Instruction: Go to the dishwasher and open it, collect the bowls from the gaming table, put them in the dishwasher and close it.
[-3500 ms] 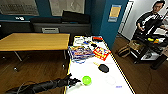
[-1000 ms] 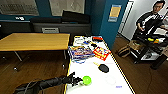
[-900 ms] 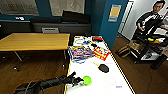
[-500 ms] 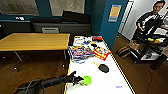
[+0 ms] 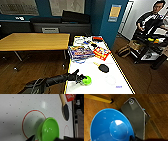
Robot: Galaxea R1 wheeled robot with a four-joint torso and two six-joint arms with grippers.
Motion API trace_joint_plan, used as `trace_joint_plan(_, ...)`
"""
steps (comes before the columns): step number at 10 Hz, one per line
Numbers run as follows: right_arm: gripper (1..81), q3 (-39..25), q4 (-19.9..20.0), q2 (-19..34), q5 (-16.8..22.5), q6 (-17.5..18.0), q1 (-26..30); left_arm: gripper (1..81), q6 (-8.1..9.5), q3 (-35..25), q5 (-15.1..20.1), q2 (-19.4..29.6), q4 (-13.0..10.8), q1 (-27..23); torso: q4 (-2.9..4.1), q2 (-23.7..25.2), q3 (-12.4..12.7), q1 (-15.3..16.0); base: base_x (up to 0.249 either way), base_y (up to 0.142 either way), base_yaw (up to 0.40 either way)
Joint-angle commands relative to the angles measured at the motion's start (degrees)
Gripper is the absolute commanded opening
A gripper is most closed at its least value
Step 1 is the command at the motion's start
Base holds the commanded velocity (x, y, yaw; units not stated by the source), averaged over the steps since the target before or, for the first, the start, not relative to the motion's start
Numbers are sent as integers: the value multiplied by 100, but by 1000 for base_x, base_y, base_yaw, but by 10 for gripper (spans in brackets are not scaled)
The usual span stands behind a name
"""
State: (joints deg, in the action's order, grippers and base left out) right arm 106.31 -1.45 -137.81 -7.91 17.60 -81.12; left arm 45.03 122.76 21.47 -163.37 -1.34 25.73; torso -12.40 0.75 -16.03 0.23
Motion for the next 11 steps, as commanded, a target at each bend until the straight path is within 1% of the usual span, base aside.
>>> trace_joint_plan(1,10,-33,-92,243,308,-2,179,811,14,-15,156,-170,-76,-872,0,0,0,0,0,0,0)
trace_joint_plan(8,10,11,-92,190,317,-2,196,811,-12,3,121,-144,-85,-644,0,-2,0,0,0,0,0)
trace_joint_plan(11,10,29,-92,155,317,-3,205,811,-30,29,112,-162,-165,-477,0,-2,0,0,0,0,0)
